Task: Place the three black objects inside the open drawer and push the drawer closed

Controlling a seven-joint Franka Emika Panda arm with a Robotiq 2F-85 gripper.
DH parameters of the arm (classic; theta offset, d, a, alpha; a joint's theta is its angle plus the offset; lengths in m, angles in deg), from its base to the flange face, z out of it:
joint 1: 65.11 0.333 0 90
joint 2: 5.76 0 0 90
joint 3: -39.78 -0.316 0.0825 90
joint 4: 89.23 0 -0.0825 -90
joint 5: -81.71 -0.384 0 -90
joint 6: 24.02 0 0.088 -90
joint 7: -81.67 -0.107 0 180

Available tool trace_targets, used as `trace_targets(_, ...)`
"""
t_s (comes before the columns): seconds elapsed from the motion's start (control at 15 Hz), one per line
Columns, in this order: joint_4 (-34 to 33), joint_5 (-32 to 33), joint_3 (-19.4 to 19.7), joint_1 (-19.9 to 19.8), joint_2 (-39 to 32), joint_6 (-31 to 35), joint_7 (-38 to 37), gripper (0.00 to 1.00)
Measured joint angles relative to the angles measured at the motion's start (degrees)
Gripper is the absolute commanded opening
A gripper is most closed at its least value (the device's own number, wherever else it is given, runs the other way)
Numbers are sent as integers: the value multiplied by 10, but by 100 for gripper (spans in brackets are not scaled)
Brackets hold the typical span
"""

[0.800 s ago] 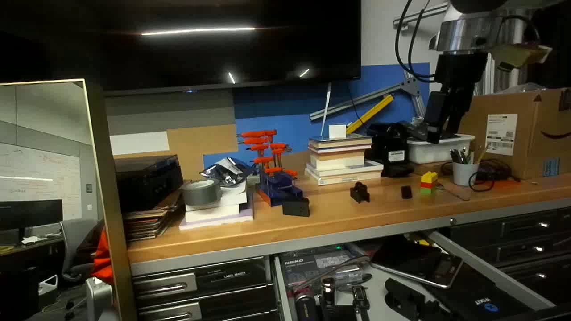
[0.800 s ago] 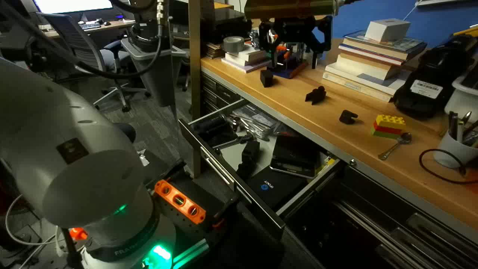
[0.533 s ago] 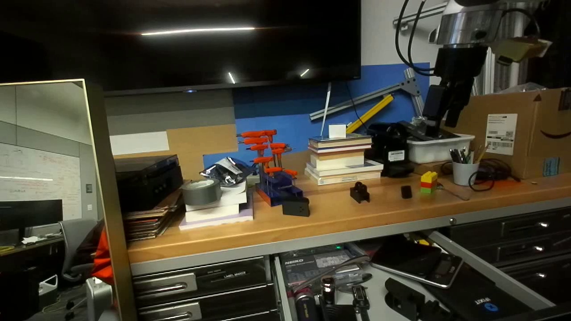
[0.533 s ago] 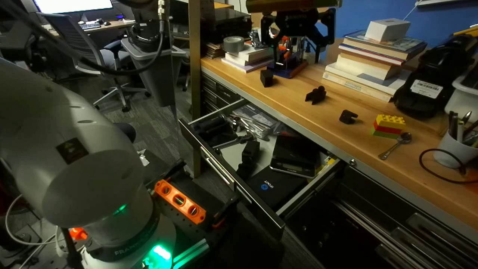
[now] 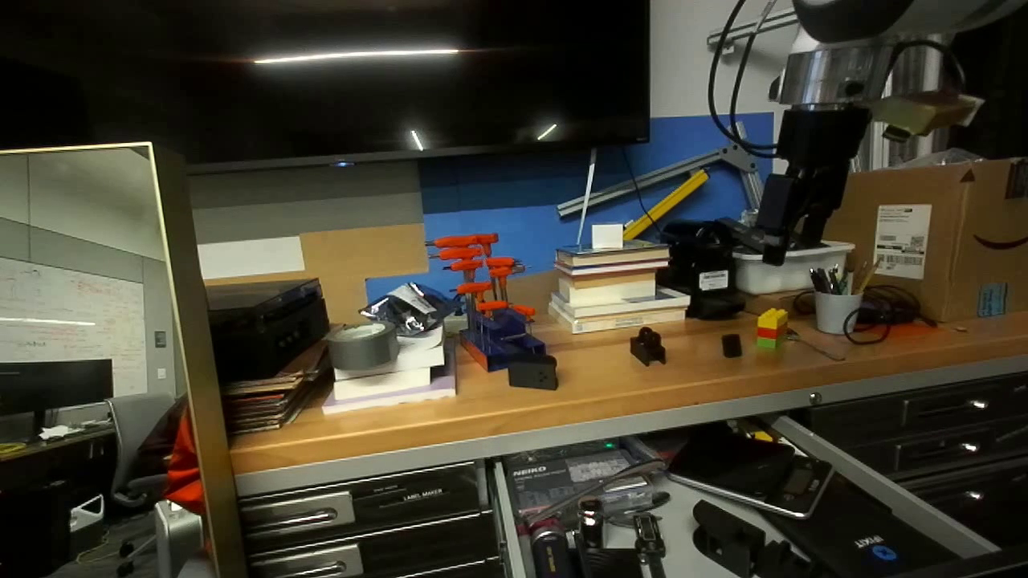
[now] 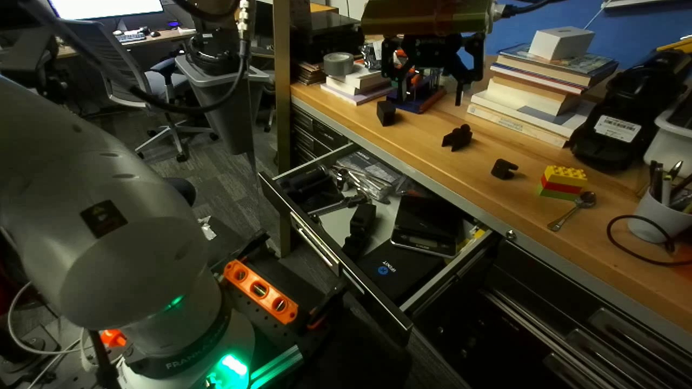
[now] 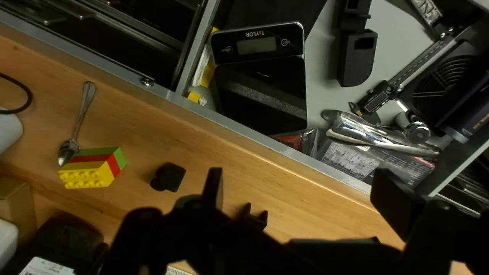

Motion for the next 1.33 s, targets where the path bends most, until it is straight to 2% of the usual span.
trace_targets(0.33, -44, -19, 2, -4, -112, 54, -48, 100)
trace_targets(0.8, -172, -42, 0, -20, -289, 93, -137, 100)
trace_targets(1.33, -255, -60, -1, -50, -394, 96, -172, 100)
